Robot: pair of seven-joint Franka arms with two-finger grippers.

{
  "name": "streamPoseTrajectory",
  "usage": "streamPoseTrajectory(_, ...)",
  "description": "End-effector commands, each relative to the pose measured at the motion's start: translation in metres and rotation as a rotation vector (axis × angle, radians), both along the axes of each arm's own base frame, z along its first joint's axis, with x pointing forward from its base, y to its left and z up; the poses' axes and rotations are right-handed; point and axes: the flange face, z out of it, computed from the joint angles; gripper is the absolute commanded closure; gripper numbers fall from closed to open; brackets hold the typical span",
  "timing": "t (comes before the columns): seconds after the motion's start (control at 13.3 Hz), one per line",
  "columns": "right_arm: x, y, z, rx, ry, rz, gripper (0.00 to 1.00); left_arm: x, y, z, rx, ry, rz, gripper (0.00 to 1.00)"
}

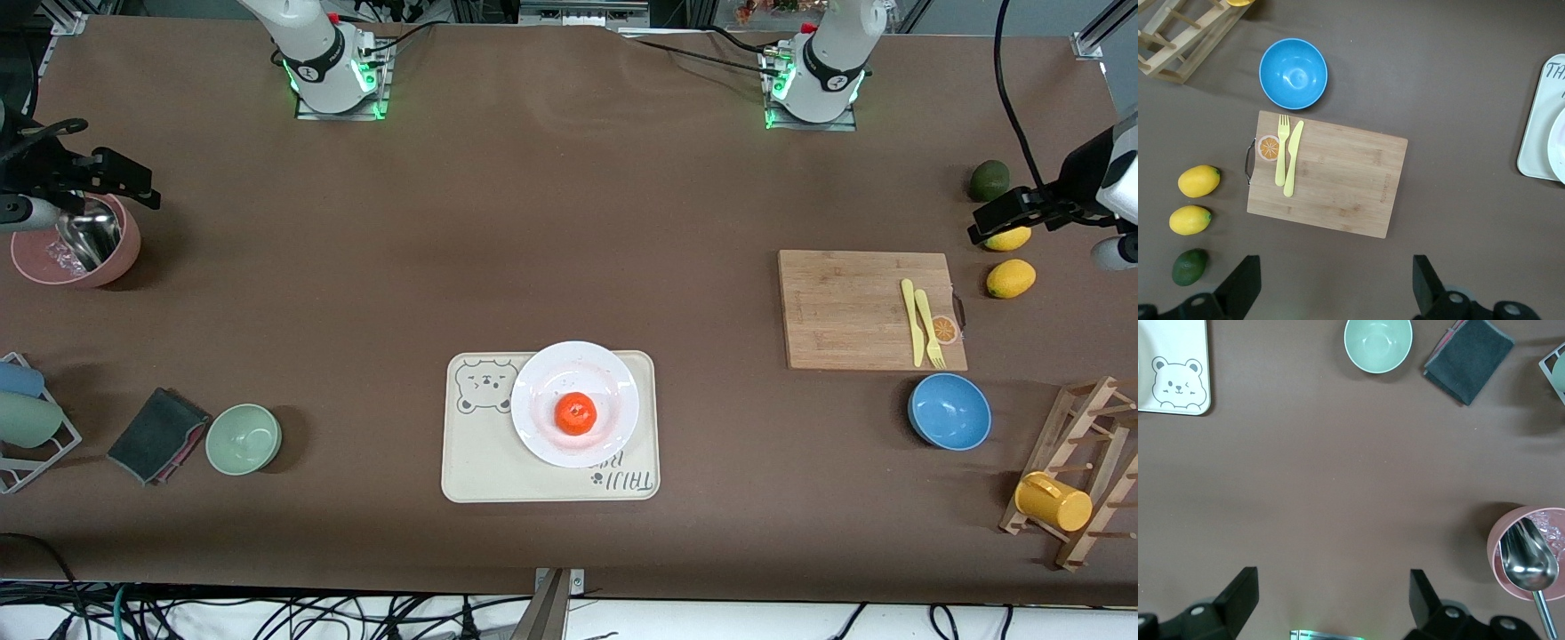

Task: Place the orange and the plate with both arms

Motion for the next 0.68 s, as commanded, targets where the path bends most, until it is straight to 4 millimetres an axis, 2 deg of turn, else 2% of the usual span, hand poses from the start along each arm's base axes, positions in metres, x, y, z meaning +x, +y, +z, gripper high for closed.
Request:
streamPoseTrajectory(0.0, -0.0014, 0.0008, 0.0068, -0.014, -0.006, -0.008, 0.0, -0.0021, 0.0044, 0.0053, 0.021, -0.019, -0.032, 0.0)
streamPoseTrajectory(0.23, 0.0027, 0.007, 0.0014, -0.021, 0.003, 0.004, 0.0, -0.0033, 0.0048, 0.006, 0.018, -0.017, -0.03, 0.0)
streamPoseTrajectory(0.6, 0.0044, 0.002, 0.0006, -0.02, 0.0, 0.003, 0.0, -0.0007, 0.0048, 0.0068, 0.011, -0.036, -0.03, 0.0)
